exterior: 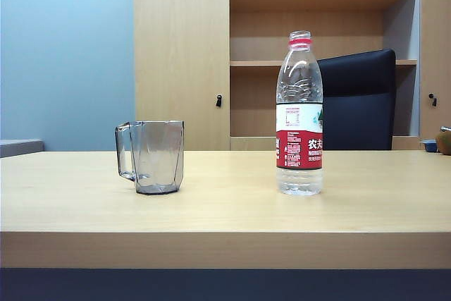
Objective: Pick up the mineral water bottle on the table and pour water into the mug until it's half full.
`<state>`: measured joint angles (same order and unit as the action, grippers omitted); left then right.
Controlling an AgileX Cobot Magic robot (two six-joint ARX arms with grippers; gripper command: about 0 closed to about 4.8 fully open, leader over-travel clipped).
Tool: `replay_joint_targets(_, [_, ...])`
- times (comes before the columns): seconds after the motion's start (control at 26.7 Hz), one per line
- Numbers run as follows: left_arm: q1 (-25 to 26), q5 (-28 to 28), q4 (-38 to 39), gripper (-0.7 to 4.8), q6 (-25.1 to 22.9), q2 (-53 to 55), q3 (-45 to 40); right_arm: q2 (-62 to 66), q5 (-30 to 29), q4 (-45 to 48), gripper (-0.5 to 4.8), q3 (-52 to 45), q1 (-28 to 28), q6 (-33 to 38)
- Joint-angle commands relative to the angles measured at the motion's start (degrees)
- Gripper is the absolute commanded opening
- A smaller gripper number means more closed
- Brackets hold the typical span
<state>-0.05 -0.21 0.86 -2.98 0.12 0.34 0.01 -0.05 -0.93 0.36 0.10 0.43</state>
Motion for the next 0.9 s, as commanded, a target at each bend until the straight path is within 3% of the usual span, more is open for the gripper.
replay_joint_targets(0.04, [0.00,0.02,-0.52,-0.05,0.00,0.07,0.20,-0.09,0.07,0.87,-0.01,-0.31,-0.02,-0.04])
replay_joint_targets(0.34, [0.00,0.02,-0.63,-0.05,0.59,0.07,0.22,-0.09,-0.11,0.79,-0.01,-0.28,0.00,0.72])
replay_joint_targets(0.41, [-0.02,3.13,-4.33,-0.05,7.61,0.07,1.20,-0.11,-0.09,1.95,-0.01,0.63,0.00,7.89])
replay_joint_targets(0.45, [-0.02,7.13,-8.57,-0.06,13.31,0.07,2.56,-0.15,-0.09,2.12,-0.01,2.69,-0.02,12.72])
replay_joint_targets(0.52, [-0.04,9.29,-12.24,-0.06,18.40,0.07,4.68,-0.13,-0.11,1.64,-0.02,5.97,0.00,16.17])
replay_joint_targets(0.67, [-0.02,11.10,-6.05,-0.06,27.82,0.07,11.61,0.09,-0.22,-5.88,-0.02,15.08,0.00,17.16])
replay_joint_targets(0.75, [-0.02,12.76,-1.90,-0.06,28.00,0.09,15.08,0.46,-1.79,-11.08,-0.02,19.98,0.00,16.31])
replay_joint_targets(0.9, [-0.02,20.13,1.75,-0.06,23.19,2.25,20.50,2.32,-8.41,-17.92,-0.02,27.61,0.00,8.44])
